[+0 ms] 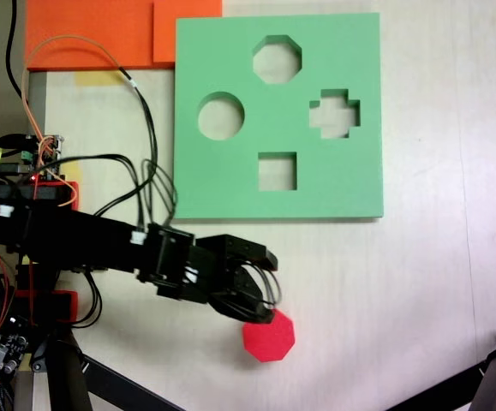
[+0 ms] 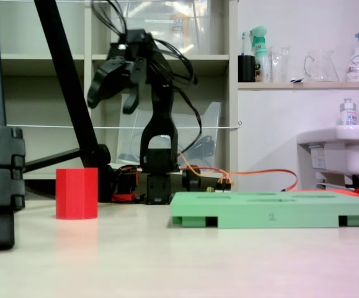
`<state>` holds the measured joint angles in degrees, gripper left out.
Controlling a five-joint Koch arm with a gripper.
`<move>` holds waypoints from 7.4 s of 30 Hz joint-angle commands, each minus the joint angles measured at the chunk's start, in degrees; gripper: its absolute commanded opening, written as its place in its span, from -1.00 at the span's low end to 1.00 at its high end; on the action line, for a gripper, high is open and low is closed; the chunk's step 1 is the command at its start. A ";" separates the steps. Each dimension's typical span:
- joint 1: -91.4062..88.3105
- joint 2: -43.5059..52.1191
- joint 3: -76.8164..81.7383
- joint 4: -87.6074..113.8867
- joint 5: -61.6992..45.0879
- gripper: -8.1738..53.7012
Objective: Put the octagonal pillar block into the corresponding hole
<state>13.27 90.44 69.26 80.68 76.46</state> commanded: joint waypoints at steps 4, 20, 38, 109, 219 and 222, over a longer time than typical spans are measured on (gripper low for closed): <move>5.98 -14.24 -15.91 17.93 -7.12 0.22; 6.06 -20.48 -17.75 25.75 -9.14 0.95; 8.61 -24.08 -7.65 18.19 -11.34 0.95; -28.74 -10.46 -23.38 29.79 33.22 0.01; -66.80 -31.90 -36.21 3.69 66.18 0.08; -67.24 -30.94 -36.21 3.96 66.18 0.08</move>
<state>-52.73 55.11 36.04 83.94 141.68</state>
